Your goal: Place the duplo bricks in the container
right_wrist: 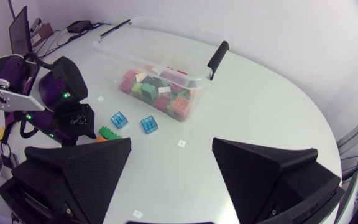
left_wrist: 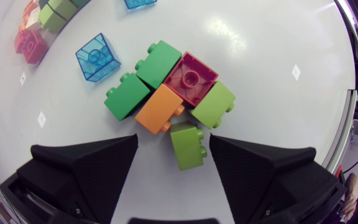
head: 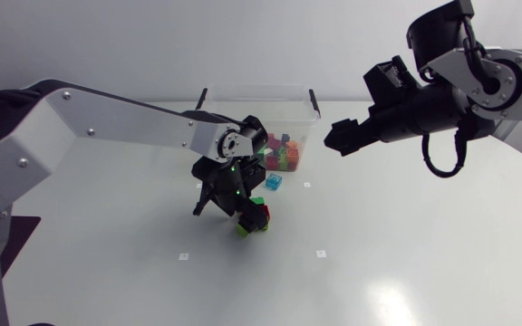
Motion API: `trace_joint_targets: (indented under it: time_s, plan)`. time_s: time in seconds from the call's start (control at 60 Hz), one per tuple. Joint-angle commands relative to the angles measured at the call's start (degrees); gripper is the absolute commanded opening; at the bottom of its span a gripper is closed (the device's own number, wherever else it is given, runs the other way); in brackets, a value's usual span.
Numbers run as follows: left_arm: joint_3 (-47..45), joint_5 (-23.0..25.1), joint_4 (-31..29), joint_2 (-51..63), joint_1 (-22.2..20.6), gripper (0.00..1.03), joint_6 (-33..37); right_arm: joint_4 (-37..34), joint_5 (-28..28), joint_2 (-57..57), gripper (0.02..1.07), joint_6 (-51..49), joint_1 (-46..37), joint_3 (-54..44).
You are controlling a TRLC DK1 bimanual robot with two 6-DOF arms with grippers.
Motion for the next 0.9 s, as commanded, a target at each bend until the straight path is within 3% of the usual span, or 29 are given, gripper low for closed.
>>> trace_joint_targets:
  time_s: [0.0, 0.233, 0.583, 0.883]
  plan:
    - [1.5, -0.4, 0.3, 1.8, -0.6, 0.64, -1.7, 1.3, -0.1, -1.9, 0.97, -1.0, 0.2, -3.5]
    - [1.2, -0.4, 0.3, 2.3, -1.9, 0.32, -2.0, 2.8, -0.1, -5.6, 0.97, -1.1, 0.4, -9.9]
    - [-1.5, -0.4, -0.4, 0.5, -1.5, 0.29, -0.5, 6.1, -1.8, -6.9, 0.97, -6.2, 6.5, -18.4]
    - [-5.8, -0.4, -1.5, -6.3, 0.8, 0.28, 3.3, 7.6, -5.4, 1.8, 0.97, -12.9, 10.5, -17.8]
